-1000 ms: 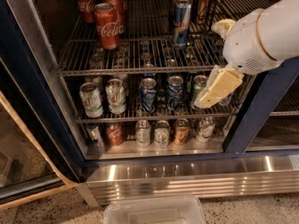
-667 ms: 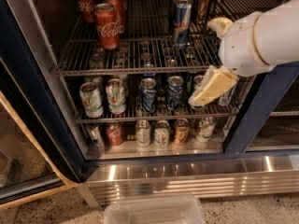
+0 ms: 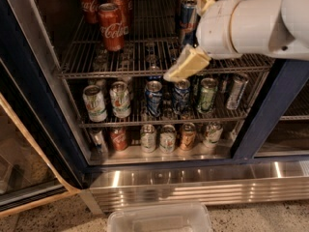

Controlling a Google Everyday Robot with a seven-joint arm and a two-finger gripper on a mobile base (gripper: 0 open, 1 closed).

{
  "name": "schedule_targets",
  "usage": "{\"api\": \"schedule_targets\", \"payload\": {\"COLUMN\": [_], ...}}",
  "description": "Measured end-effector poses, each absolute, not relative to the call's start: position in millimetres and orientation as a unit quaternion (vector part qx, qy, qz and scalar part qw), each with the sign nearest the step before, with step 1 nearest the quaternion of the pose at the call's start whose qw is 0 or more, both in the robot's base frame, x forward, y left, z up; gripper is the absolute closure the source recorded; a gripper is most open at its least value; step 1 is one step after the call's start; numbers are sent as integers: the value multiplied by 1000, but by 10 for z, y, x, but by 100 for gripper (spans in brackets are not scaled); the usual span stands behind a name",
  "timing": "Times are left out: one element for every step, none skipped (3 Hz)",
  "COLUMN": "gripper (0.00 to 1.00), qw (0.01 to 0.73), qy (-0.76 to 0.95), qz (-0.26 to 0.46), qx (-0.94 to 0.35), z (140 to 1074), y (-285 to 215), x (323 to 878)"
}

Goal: Pick coke can from top shelf of fridge

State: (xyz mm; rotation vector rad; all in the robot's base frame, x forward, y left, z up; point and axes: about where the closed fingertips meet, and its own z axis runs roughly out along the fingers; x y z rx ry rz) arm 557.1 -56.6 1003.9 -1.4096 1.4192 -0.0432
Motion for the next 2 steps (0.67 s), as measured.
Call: {"api": "schedule_targets", "payload": {"gripper": [0,0], "qw": [577,577], "qy": [591,591], "qz": [34,34], "qx": [-562,-562], "z": [10074,10075], "y": [-292,-291], "x": [5954,5954]}}
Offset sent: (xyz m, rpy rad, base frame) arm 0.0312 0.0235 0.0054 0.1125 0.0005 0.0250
